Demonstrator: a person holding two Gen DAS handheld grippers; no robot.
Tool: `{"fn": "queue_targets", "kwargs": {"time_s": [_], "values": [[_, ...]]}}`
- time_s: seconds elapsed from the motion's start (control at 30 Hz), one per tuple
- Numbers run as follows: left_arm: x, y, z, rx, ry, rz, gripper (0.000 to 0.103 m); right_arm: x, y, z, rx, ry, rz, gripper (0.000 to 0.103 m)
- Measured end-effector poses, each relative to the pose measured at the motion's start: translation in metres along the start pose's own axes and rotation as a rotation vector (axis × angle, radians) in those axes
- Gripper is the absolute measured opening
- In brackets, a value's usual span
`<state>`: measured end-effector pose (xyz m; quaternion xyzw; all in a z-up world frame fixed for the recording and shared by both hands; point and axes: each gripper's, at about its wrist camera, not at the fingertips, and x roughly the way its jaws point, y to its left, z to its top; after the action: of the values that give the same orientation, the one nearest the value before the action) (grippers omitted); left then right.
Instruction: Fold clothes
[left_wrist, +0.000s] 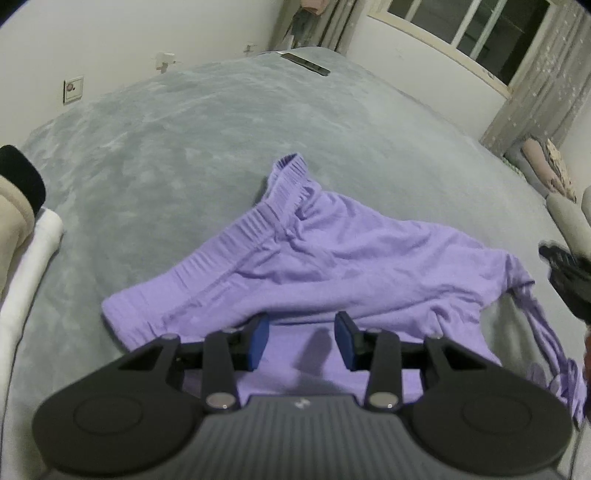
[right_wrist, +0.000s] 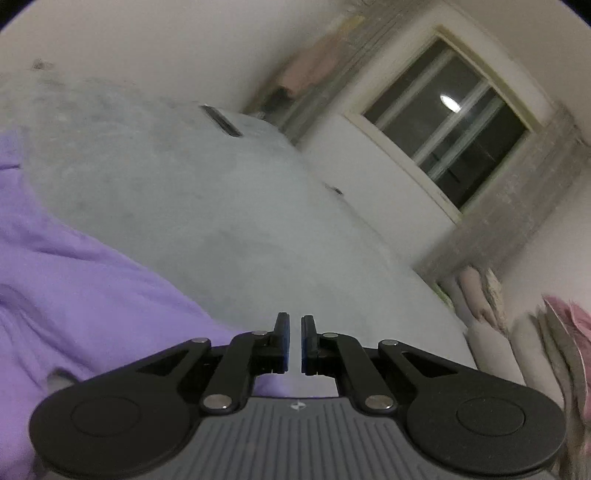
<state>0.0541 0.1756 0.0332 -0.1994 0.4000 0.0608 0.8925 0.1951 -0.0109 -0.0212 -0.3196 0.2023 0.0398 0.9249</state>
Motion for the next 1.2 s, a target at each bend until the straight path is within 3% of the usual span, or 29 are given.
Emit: {"fn": "queue_targets", "kwargs": {"time_s": [0.1, 0.2, 0.27, 0.5, 0.57, 0.73, 0.83, 0.93, 1.03, 1.2], "values": [[-0.002, 0.006, 0.003, -0.017, -0.011, 0.009, 0.037, -0.019, -0.030, -0.010, 0.186, 0.019, 0.115, 0.019], [-0.004, 0.007, 0.003, -0.028, -0.011, 0.002, 0.038, -0.043, -0.056, -0.026, 0.245, 0.049, 0.185, 0.031], [-0.007, 0.006, 0.002, -0.031, -0.010, -0.005, 0.038, -0.062, -0.069, -0.039, 0.257, 0.076, 0.248, 0.038], [-0.020, 0.000, -0.008, -0.002, -0.020, -0.029, 0.038, -0.125, -0.065, -0.101, 0.131, 0.166, 0.458, 0.040], [-0.020, 0.001, -0.008, -0.008, -0.014, -0.030, 0.038, -0.130, -0.068, -0.121, 0.173, 0.210, 0.431, 0.040], [-0.013, 0.009, -0.008, -0.040, 0.010, -0.003, 0.038, -0.111, -0.093, -0.158, 0.439, 0.285, 0.410, 0.040], [-0.008, 0.009, -0.009, -0.024, 0.004, 0.021, 0.034, -0.098, -0.085, -0.158, 0.515, 0.254, 0.403, 0.030], [-0.005, 0.006, -0.010, 0.009, -0.004, 0.051, 0.022, -0.088, -0.083, -0.156, 0.530, 0.241, 0.345, 0.006], [-0.004, 0.007, -0.008, 0.023, -0.005, 0.084, 0.007, -0.104, -0.097, -0.153, 0.513, 0.186, 0.249, 0.006], [-0.003, 0.017, -0.004, -0.018, 0.005, 0.073, 0.004, -0.163, -0.147, -0.142, 0.606, 0.069, 0.152, 0.006]]}}
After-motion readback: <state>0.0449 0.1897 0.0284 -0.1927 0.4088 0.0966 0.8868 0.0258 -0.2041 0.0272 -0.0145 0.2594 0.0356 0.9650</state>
